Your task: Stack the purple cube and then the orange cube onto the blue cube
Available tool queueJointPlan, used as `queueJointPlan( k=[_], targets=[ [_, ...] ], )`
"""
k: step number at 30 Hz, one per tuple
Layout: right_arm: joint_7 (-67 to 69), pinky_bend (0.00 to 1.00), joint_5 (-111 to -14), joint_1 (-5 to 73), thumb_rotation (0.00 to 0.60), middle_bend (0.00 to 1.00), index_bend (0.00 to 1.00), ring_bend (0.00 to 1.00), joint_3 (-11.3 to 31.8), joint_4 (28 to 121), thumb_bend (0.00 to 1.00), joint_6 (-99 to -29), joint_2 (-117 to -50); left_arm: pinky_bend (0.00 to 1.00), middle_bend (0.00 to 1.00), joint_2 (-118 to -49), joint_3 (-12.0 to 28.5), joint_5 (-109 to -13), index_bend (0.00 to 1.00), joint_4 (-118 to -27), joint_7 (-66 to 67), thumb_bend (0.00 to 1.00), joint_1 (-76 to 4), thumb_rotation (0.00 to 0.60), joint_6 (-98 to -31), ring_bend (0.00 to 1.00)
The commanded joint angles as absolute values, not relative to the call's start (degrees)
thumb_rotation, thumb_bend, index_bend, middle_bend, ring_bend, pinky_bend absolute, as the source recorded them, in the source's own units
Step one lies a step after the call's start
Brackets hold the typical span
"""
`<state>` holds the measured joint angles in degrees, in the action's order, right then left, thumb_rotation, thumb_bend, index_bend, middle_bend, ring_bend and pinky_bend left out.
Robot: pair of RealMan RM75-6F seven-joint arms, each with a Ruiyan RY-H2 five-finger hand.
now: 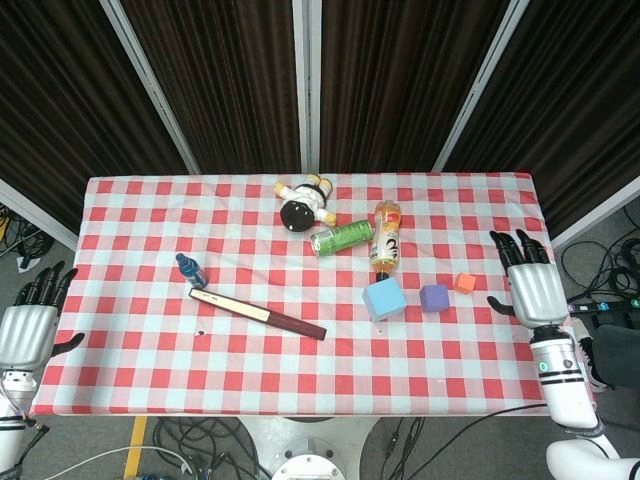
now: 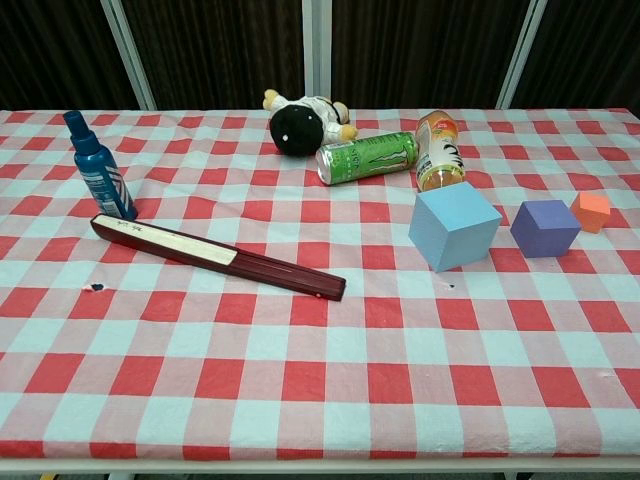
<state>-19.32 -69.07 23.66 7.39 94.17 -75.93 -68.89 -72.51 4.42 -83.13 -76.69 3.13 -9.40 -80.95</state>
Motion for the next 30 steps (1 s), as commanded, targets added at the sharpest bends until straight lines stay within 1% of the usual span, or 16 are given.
queueJointPlan(
  k=[1,6,10,13,20,24,30],
  targets=[
    [-18.64,0.13,-68.9,23.16,0.6,0.11,0.0,0.0,7.78,94.32,0.05,-75.54,-68.62,0.2,0.09,-73.3,4.49,-83.04,0.11,-75.54,2.64,0.0,-9.91,0.6,-80.39,0.08],
    [-16.89,0.13,-70.2,23.2,0.6,0.11,0.0,0.0,7.98,94.16,0.05,-74.57,-68.24,0.2,0.09,-73.49,4.65,-83.43,0.11,-75.73,2.49,0.0,-10.22,0.6,-80.8,0.08],
    [-16.64,0.13,-70.89,23.46,0.6,0.13,0.0,0.0,8.28,93.74,0.05,-74.16,-68.79,0.2,0.09,-73.42,4.58,-83.68,0.11,-76.12,2.8,0.0,-10.48,0.6,-80.73,0.08],
    [-15.92,0.13,-71.85,24.37,0.6,0.16,0.0,0.0,8.19,92.86,0.05,-72.41,-69.54,0.2,0.09,-73.76,4.24,-83.49,0.11,-76.04,2.86,0.0,-10.42,0.6,-80.35,0.08],
    [-17.62,0.13,-72.03,27.96,0.6,0.2,0.0,0.0,8.01,90.07,0.06,-65.86,-70.98,0.2,0.09,-74.19,3.71,-83.56,0.11,-75.82,2.23,0.0,-9.98,0.6,-80.64,0.08],
    [-18.67,0.13,-70.16,30.17,0.6,0.27,0.0,0.05,7.76,87.44,0.07,-60.83,-72.49,0.2,0.09,-73.87,3.36,-83.95,0.11,-76.39,1.86,0.0,-9.76,0.6,-80.92,0.08],
    [-20.2,0.14,-67.39,33.56,0.6,0.3,0.0,0.1,7.36,84.08,0.08,-53.56,-74.1,0.2,0.09,-73.55,3.28,-83.29,0.11,-76.39,0.32,0.0,-9.75,0.6,-80.0,0.08]
  ],
)
